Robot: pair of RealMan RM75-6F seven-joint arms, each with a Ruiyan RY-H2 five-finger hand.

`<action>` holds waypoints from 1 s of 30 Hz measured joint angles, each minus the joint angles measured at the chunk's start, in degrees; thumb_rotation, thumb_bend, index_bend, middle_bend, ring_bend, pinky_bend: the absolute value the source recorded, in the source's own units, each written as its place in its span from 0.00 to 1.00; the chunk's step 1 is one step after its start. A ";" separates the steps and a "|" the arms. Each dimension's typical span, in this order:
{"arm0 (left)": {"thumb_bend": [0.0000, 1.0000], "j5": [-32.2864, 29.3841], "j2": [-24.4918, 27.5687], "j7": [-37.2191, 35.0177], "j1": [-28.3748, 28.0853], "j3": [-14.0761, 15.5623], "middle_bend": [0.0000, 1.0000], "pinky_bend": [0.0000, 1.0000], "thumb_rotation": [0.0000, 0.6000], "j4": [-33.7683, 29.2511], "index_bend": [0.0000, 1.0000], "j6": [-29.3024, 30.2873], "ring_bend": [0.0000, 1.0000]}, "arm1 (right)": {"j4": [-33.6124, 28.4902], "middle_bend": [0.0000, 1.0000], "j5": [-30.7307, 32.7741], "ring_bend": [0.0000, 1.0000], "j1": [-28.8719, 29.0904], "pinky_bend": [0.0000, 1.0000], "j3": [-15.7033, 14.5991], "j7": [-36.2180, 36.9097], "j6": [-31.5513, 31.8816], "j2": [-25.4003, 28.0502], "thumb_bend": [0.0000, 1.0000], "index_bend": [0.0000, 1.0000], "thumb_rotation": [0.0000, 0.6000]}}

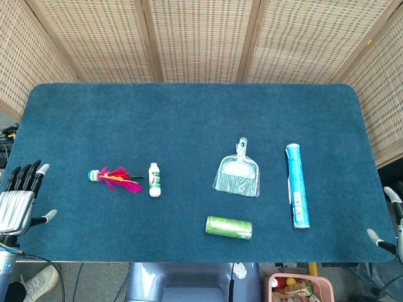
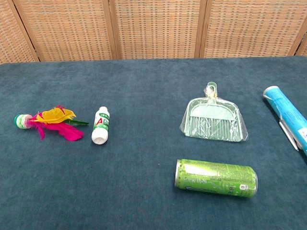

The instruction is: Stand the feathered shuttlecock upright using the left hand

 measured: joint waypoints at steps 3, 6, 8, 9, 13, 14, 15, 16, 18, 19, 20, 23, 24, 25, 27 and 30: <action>0.00 -0.04 -0.18 -0.09 -0.08 -0.46 0.00 0.00 1.00 0.37 0.00 -0.94 0.00 | -0.10 0.00 -0.10 0.00 -0.02 0.00 -0.03 0.15 0.01 0.08 0.00 0.00 1.00; 0.00 -0.20 -0.88 -0.01 -0.73 -1.25 0.00 0.00 1.00 1.44 0.00 -2.18 0.00 | -0.04 0.00 -0.11 0.00 -0.12 0.00 -0.02 0.52 0.10 0.15 0.00 0.00 1.00; 0.00 -0.27 -1.59 -0.18 -1.36 -1.87 0.00 0.00 1.00 2.48 0.00 -2.95 0.00 | 0.01 0.00 -0.06 0.00 -0.16 0.00 0.00 0.76 0.10 0.20 0.00 0.00 1.00; 0.00 -0.32 -2.20 -0.44 -1.88 -2.33 0.00 0.00 1.00 3.32 0.00 -3.60 0.00 | 0.03 0.00 -0.03 0.00 -0.16 0.00 0.02 0.85 0.07 0.21 0.00 0.00 1.00; 0.03 -0.35 -4.17 -2.35 -4.26 -3.59 0.00 0.00 1.00 5.71 0.09 -7.23 0.00 | 0.06 0.00 0.17 0.00 -0.05 0.00 0.11 1.21 -0.27 0.29 0.00 0.00 1.00; 0.04 -0.28 -4.62 -2.91 -5.06 -3.86 0.00 0.00 1.00 6.31 0.13 -8.51 0.00 | 0.08 0.00 0.27 0.00 0.00 0.00 0.13 1.22 -0.42 0.29 0.00 0.00 1.00; 0.07 -0.20 -5.33 -3.43 -6.34 -4.27 0.00 0.00 1.00 7.29 0.19 -10.45 0.00 | 0.11 0.00 0.43 0.00 0.06 0.00 0.16 1.22 -0.63 0.29 0.00 0.00 1.00; 0.09 -0.17 -5.96 -3.68 -7.44 -4.62 0.00 0.00 1.00 8.11 0.23 -12.06 0.00 | 0.15 0.00 0.71 0.00 0.15 0.00 0.22 1.22 -0.89 0.28 0.00 0.00 1.00; 0.12 -0.22 -7.64 -4.05 -10.12 -5.46 0.00 0.00 1.00 9.96 0.26 -15.92 0.00 | 0.21 0.00 1.08 0.00 0.26 0.00 0.33 1.20 -1.20 0.25 0.00 0.00 1.00; 0.14 -0.32 -8.40 -4.11 -11.23 -5.79 0.00 0.00 1.00 10.65 0.28 -17.58 0.00 | 0.25 0.00 1.28 0.00 0.30 0.00 0.38 1.22 -1.33 0.26 0.00 0.00 1.00; 0.15 -0.50 -9.23 -4.09 -12.36 -6.09 0.00 0.00 1.00 11.29 0.29 -19.31 0.00 | 0.31 0.00 1.42 0.00 0.34 0.00 0.41 1.22 -1.43 0.25 0.00 0.00 1.00; 0.20 -1.22 -12.80 -3.58 -16.39 -7.12 0.00 0.00 1.00 14.59 0.32 -25.10 0.00 | 0.50 0.00 2.18 0.00 0.56 0.00 0.56 1.21 -2.25 0.20 0.00 0.00 1.00; 0.21 -1.49 -14.29 -3.16 -17.72 -7.46 0.00 0.00 1.00 16.28 0.33 -26.65 0.00 | 0.54 0.00 2.30 0.00 0.62 0.00 0.59 1.22 -2.39 0.19 0.00 0.00 1.00; 0.22 -1.70 -15.32 -2.73 -18.62 -7.69 0.00 0.00 1.00 17.47 0.33 -27.47 0.00 | 0.58 0.00 2.39 0.00 0.67 0.00 0.61 1.23 -2.52 0.17 0.00 0.00 1.00; 0.23 -2.27 -17.40 -1.65 -20.39 -8.20 0.00 0.00 1.00 19.35 0.34 -28.96 0.00 | 0.64 0.00 2.54 0.00 0.74 0.00 0.64 1.25 -2.70 0.12 0.00 0.00 1.00; 0.27 -2.93 -18.88 -0.74 -21.53 -8.73 0.00 0.00 1.00 20.44 0.39 -29.80 0.00 | 0.71 0.00 2.64 0.00 0.83 0.00 0.67 1.27 -2.90 0.08 0.00 0.00 1.00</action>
